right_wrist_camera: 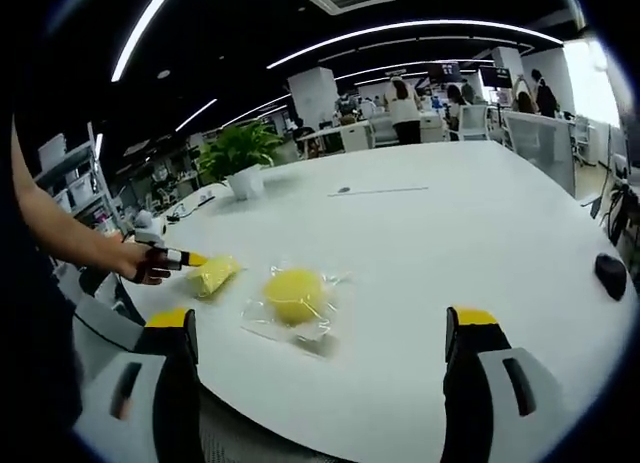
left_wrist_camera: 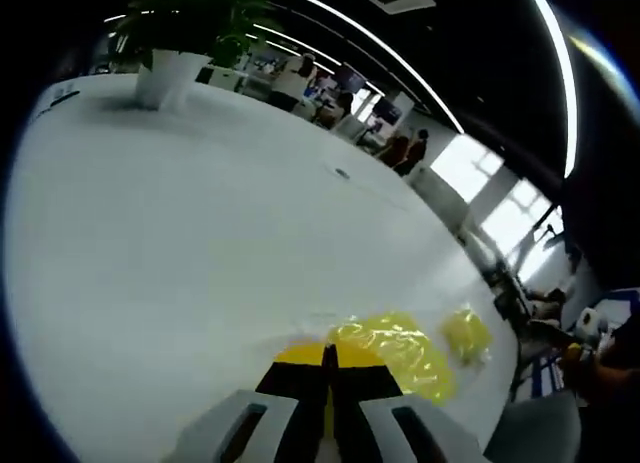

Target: Compare the silicone blocks by pressing each to a similar depth, holding the contact briefly, and releasing to observe deformation and rebound differences across the visible hardness samples.

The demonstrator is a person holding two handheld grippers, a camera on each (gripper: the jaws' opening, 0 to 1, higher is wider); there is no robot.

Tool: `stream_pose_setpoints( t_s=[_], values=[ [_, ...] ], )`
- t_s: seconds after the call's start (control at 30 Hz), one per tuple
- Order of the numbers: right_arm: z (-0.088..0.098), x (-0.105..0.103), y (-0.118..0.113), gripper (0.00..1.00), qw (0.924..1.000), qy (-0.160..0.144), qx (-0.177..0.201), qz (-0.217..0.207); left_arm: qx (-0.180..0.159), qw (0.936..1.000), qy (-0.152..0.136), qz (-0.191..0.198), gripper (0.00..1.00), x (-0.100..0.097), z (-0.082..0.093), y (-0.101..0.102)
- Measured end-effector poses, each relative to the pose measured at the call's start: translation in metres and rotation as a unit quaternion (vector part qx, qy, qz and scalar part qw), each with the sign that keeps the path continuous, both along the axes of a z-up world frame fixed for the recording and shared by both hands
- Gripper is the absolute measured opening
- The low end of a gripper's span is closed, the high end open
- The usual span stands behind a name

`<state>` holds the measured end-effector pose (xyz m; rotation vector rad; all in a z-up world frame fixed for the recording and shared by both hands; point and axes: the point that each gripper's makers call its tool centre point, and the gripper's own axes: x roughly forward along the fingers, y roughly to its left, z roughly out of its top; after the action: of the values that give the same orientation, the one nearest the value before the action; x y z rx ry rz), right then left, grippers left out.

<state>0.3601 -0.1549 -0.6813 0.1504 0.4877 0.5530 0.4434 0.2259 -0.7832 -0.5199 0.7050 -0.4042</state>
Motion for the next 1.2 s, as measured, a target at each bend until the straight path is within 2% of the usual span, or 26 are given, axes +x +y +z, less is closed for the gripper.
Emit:
stream_pose_setpoints(
  t_s=[0.03, 0.07, 0.13, 0.17, 0.2, 0.27, 0.33, 0.43, 0.5, 0.53, 0.6, 0.63, 0.73, 0.8, 0.87, 0.9, 1.0, 1.1, 1.2],
  values=[
    [0.001, 0.001, -0.001, 0.97, 1.0000, -0.003, -0.001, -0.003, -0.020, 0.9996, 0.014, 0.012, 0.01, -0.001, 0.002, -0.001],
    [0.001, 0.001, -0.003, 0.97, 1.0000, -0.004, -0.002, -0.006, -0.016, 0.9994, 0.021, 0.021, 0.05, 0.000, 0.001, 0.002],
    [0.002, 0.001, -0.006, 0.97, 0.9999, -0.003, 0.003, -0.013, 0.022, 0.9993, 0.009, 0.028, 0.28, 0.005, -0.003, 0.014],
    [0.003, 0.002, -0.008, 0.97, 0.9998, -0.005, 0.004, -0.016, 0.017, 0.9995, 0.006, 0.027, 0.35, 0.004, 0.000, 0.012],
    [0.003, 0.002, -0.009, 0.97, 0.9998, -0.006, 0.003, -0.019, 0.007, 0.9995, -0.010, 0.031, 0.38, 0.006, 0.008, 0.013],
    [0.006, 0.003, -0.011, 0.97, 0.9997, -0.011, 0.005, -0.023, 0.009, 0.9990, -0.023, 0.037, 0.42, 0.008, 0.016, 0.021],
    [0.007, 0.004, -0.013, 0.97, 0.9996, -0.013, 0.006, -0.026, 0.013, 0.9984, -0.042, 0.035, 0.57, 0.011, 0.024, 0.025],
    [0.009, 0.004, -0.013, 0.97, 0.9996, -0.020, -0.002, -0.018, 0.060, 0.9920, -0.110, 0.014, 0.68, 0.015, 0.049, 0.035],
    [0.009, 0.005, -0.013, 0.97, 0.9994, -0.030, -0.018, -0.009, 0.067, 0.9885, -0.135, 0.011, 0.86, 0.016, 0.064, 0.037],
    [0.009, 0.005, -0.013, 0.97, 0.9993, -0.030, -0.019, -0.007, 0.071, 0.9878, -0.139, 0.008, 0.91, 0.015, 0.068, 0.037],
    [0.010, 0.005, -0.011, 0.97, 0.9994, -0.031, -0.018, -0.001, 0.082, 0.9861, -0.144, -0.005, 0.89, 0.009, 0.074, 0.038],
    [0.010, 0.007, -0.012, 0.97, 0.9992, -0.033, -0.023, 0.001, 0.098, 0.9837, -0.150, -0.014, 0.89, 0.006, 0.075, 0.039],
    [0.015, 0.012, -0.012, 0.97, 0.9976, -0.060, -0.033, 0.007, 0.116, 0.9806, -0.156, -0.021, 0.92, -0.003, 0.080, 0.037],
    [0.014, 0.012, -0.011, 0.97, 0.9984, -0.046, -0.030, 0.008, 0.117, 0.9795, -0.162, -0.022, 0.96, -0.008, 0.085, 0.035],
    [0.012, 0.014, -0.010, 0.97, 0.9987, -0.039, -0.032, 0.012, 0.132, 0.9731, -0.188, -0.014, 1.00, -0.015, 0.095, 0.036],
    [0.012, 0.014, -0.010, 0.97, 0.9986, -0.038, -0.035, 0.014, 0.132, 0.9717, -0.195, -0.023, 1.00, -0.019, 0.097, 0.033],
    [0.007, 0.013, -0.007, 0.97, 0.9987, -0.024, -0.038, 0.023, 0.138, 0.9705, -0.194, -0.039, 1.00, -0.037, 0.100, 0.024],
    [0.004, 0.012, -0.006, 0.97, 0.9985, -0.027, -0.041, 0.026, 0.151, 0.9640, -0.210, -0.061, 1.00, -0.051, 0.102, 0.020],
    [0.002, 0.009, -0.004, 0.97, 0.9983, -0.030, -0.042, 0.028, 0.156, 0.9632, -0.210, -0.064, 1.00, -0.062, 0.105, 0.019]
  ],
)
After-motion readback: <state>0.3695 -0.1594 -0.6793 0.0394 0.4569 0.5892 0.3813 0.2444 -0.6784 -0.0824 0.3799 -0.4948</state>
